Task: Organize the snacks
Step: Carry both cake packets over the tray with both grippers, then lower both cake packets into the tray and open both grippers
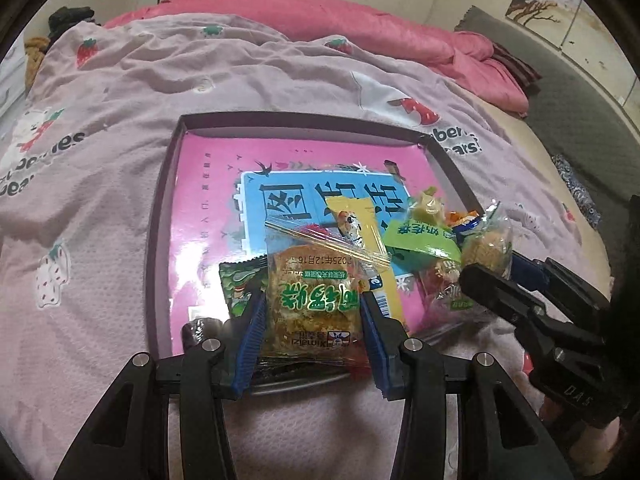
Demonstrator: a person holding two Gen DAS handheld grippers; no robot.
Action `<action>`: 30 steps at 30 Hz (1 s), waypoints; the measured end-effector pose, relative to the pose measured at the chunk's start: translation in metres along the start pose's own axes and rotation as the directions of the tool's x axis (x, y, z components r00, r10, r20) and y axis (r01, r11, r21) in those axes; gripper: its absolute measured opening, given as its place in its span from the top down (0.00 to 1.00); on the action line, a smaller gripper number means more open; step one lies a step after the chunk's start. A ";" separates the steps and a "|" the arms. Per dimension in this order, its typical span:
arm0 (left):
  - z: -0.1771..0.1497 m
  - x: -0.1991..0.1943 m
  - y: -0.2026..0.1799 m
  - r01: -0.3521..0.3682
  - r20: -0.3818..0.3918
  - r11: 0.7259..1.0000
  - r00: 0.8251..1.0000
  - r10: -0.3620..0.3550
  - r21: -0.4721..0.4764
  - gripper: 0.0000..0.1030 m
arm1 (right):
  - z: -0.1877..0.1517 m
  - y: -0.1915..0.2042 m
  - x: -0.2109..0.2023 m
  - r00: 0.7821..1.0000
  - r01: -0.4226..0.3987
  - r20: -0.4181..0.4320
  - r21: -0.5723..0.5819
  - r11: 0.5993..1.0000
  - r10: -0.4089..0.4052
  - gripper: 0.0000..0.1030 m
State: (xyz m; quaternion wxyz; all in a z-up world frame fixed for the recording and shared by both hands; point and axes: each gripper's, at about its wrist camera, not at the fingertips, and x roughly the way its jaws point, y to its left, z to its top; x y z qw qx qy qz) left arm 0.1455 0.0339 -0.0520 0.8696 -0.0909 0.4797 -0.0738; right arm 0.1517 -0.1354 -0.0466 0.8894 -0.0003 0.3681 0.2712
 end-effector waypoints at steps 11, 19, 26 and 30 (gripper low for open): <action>0.000 0.004 -0.004 -0.004 -0.007 1.000 1.000 0.004 0.016 0.53 | -0.004 0.008 0.014 0.999 0.023 -0.030 -0.056 0.998 -0.024 0.59; 0.000 0.003 -0.004 -0.004 -0.012 1.000 1.000 0.004 0.018 0.53 | -0.007 0.007 0.017 0.998 0.040 -0.041 -0.060 0.997 -0.043 0.58; -0.001 0.003 -0.004 0.000 -0.016 1.000 1.000 0.000 0.016 0.53 | -0.007 0.006 0.016 0.998 0.045 -0.034 -0.062 0.997 -0.048 0.58; -0.001 0.003 -0.003 0.002 -0.018 1.000 1.000 -0.002 0.015 0.53 | -0.007 0.006 0.015 0.998 0.046 -0.034 -0.063 0.997 -0.049 0.58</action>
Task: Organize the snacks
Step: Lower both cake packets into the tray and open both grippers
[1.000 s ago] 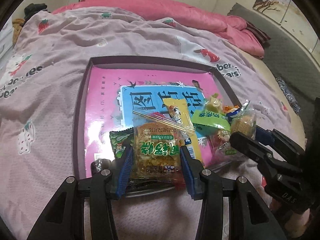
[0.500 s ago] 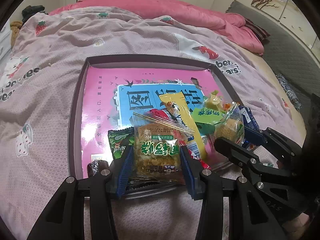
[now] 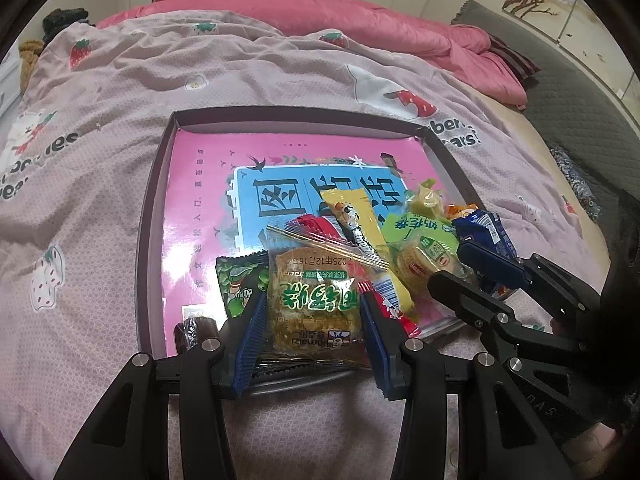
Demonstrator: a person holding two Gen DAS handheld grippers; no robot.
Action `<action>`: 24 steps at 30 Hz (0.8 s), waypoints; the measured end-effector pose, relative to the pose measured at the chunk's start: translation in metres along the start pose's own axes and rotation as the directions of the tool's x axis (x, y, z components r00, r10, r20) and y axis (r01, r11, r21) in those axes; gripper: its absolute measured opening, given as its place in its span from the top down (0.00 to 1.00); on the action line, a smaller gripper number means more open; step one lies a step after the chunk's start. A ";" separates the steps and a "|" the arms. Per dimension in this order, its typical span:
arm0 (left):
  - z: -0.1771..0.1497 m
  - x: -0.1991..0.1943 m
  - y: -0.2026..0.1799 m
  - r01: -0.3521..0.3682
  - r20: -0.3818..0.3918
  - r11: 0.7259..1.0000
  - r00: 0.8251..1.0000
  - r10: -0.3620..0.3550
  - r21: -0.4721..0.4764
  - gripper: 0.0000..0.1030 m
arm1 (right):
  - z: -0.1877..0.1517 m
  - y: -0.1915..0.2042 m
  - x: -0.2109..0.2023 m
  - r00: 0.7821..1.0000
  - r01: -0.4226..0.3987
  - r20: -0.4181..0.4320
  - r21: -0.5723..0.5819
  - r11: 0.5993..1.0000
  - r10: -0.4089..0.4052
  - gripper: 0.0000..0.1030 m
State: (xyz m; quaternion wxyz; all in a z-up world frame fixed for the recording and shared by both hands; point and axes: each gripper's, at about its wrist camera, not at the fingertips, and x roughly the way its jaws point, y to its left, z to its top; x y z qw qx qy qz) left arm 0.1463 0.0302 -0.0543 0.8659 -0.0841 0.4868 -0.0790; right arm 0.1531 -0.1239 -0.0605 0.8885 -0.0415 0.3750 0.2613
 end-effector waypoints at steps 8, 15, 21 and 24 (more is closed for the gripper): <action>-0.001 -0.001 -0.002 0.019 -0.002 1.000 1.000 -0.019 -0.001 0.51 | -0.001 0.000 0.000 1.000 -0.008 -0.003 -0.001 1.000 0.008 0.58; 0.001 -0.002 -0.006 0.014 0.004 1.000 1.000 -0.014 0.013 0.44 | -0.001 0.000 -0.001 1.000 -0.008 0.000 -0.001 1.000 0.008 0.58; 0.001 -0.003 -0.006 0.012 0.006 1.000 1.000 -0.012 0.014 0.40 | -0.001 0.000 -0.002 1.000 -0.003 0.004 0.000 1.000 0.003 0.58; 0.001 -0.005 -0.006 0.006 0.011 1.000 1.000 -0.006 0.016 0.37 | -0.001 -0.001 -0.003 1.000 -0.001 0.002 0.003 1.000 0.001 0.57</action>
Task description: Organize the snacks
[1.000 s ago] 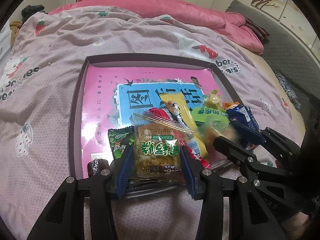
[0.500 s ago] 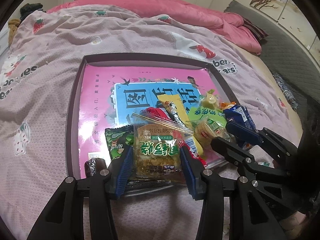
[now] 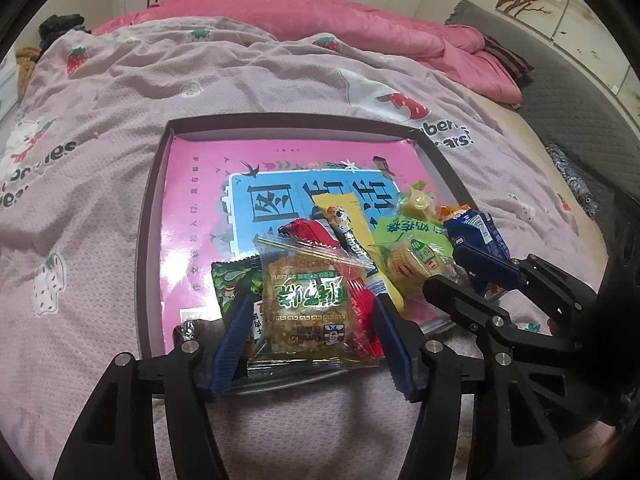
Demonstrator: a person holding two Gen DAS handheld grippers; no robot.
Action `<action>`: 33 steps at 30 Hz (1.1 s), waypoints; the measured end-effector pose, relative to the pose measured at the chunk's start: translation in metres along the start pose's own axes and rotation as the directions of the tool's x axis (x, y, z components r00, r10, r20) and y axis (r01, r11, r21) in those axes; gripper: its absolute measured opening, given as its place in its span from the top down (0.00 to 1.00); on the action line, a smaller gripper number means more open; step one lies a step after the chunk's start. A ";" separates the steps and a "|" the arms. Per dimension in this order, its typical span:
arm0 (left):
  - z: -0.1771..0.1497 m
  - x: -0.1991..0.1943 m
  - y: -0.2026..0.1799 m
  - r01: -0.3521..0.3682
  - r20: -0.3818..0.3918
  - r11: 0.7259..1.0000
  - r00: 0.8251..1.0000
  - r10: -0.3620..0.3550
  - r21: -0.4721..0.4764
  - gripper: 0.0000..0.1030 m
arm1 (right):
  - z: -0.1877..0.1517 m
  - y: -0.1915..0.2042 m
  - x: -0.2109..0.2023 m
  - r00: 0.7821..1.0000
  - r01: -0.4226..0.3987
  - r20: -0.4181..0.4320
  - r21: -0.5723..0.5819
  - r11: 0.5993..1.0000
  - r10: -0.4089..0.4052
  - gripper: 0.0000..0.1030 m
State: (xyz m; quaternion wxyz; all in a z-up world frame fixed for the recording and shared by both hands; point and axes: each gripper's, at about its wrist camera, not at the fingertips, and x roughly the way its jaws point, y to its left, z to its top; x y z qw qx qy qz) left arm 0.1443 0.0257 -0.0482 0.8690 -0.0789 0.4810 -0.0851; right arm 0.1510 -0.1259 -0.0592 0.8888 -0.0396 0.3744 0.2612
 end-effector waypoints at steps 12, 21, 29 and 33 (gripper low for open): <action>0.000 -0.014 -0.001 0.007 0.029 1.000 1.000 -0.007 -0.006 0.26 | 0.002 -0.005 -0.015 0.999 0.016 0.038 0.026 1.000 -0.017 0.50; 0.001 -0.028 -0.001 -0.006 0.062 1.000 0.998 0.007 -0.007 0.24 | 0.005 -0.009 -0.034 0.994 0.051 0.096 0.052 0.997 -0.056 0.40; -0.002 -0.040 -0.003 -0.021 0.084 1.000 0.996 0.021 -0.012 0.23 | 0.006 -0.013 -0.052 0.988 0.082 0.127 0.088 0.993 -0.093 0.34; -0.009 -0.050 -0.005 -0.035 0.092 0.999 0.995 0.037 -0.016 0.23 | 0.002 -0.011 -0.065 0.986 0.086 0.130 0.117 0.989 -0.101 0.29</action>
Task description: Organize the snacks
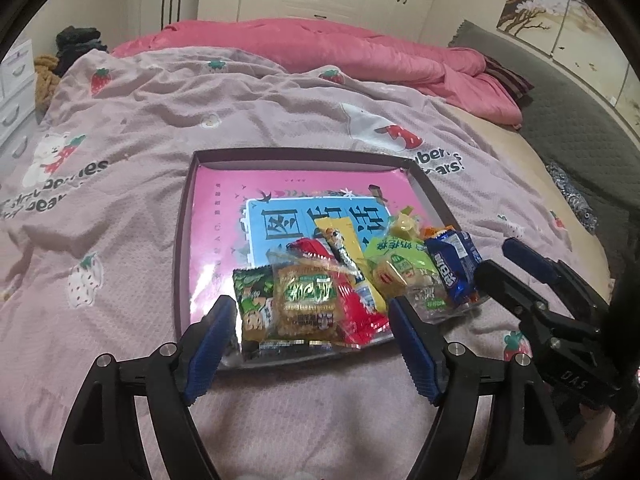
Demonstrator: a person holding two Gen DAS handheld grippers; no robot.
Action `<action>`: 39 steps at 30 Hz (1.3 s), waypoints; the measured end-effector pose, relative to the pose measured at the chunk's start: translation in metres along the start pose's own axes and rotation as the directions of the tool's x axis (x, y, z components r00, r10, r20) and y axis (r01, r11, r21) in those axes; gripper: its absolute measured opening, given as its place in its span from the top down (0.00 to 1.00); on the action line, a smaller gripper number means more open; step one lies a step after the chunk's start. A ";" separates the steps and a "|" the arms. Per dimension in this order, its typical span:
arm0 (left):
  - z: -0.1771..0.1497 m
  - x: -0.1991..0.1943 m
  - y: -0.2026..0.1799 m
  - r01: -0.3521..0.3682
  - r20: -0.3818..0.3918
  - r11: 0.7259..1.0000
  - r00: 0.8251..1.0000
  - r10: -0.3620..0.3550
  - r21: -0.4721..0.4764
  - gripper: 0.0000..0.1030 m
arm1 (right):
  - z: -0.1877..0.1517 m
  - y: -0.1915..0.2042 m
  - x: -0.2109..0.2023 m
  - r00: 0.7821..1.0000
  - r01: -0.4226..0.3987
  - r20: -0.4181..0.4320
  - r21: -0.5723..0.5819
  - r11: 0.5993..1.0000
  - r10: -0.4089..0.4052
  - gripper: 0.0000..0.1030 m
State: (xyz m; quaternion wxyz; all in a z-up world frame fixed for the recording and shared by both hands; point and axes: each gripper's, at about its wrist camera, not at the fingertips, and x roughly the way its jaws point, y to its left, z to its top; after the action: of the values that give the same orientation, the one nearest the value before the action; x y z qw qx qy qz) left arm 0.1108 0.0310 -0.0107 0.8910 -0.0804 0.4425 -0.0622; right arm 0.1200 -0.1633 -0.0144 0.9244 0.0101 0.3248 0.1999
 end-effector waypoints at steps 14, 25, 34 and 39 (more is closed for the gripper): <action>-0.046 -0.042 -0.014 -0.060 -0.010 0.998 0.998 0.060 -0.010 0.22 | -0.042 0.008 -0.031 0.976 0.145 -0.176 0.104 0.984 -0.125 0.16; -0.075 -0.063 -0.010 -0.122 -0.030 0.992 0.992 0.121 -0.032 0.22 | -0.050 0.026 -0.072 0.977 0.188 -0.119 0.101 0.977 -0.176 0.08; -0.075 -0.064 -0.007 -0.142 -0.032 0.989 0.990 0.140 -0.045 0.22 | -0.052 0.022 -0.065 0.973 0.202 -0.138 0.103 0.974 -0.187 0.06; -0.075 -0.064 -0.006 -0.142 -0.037 0.989 0.989 0.141 -0.046 0.22 | -0.053 0.020 -0.064 0.973 0.200 -0.141 0.109 0.974 -0.184 0.06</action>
State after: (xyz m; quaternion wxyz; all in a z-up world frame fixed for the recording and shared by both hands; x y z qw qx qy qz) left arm 0.0128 0.0297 -0.0043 0.8834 -0.0691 0.4634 0.0105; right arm 0.0353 -0.1751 -0.0150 0.9139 0.0223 0.3953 0.0894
